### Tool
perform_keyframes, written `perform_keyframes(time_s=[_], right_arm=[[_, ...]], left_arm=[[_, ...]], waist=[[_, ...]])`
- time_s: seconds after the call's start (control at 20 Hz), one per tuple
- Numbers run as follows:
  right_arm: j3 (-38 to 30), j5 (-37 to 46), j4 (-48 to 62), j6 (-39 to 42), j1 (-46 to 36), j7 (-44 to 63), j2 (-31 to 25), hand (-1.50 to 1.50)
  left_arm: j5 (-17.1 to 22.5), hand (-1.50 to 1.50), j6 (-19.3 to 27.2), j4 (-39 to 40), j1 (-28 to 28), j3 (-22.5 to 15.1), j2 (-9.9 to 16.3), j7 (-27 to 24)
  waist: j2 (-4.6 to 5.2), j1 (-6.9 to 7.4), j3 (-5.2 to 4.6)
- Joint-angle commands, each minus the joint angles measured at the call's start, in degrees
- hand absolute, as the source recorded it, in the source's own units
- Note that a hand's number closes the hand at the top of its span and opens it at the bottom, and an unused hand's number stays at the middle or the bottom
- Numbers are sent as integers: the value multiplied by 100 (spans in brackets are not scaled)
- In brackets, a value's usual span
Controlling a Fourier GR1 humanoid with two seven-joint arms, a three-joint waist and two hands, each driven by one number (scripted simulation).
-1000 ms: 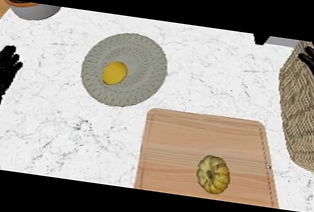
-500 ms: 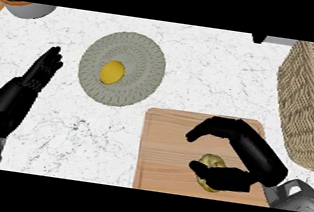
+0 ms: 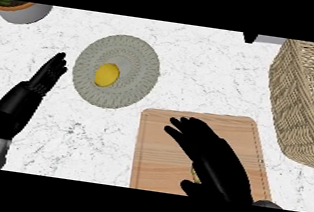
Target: Pick the squash from the cutting board and place it in the basket
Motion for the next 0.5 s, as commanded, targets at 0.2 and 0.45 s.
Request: perform_keyframes(time_s=[0.2, 0.45], right_arm=[[335, 1674, -602, 2328, -1023, 2453, -280, -150], [536, 852, -1159, 4445, -997, 3804, 268, -150]], left_arm=[[39, 0, -85, 117, -231, 110, 17, 61], [-114, 0, -29, 153, -140, -43, -130, -56]], waist=[[-50, -52, -35], [16, 21, -17]])
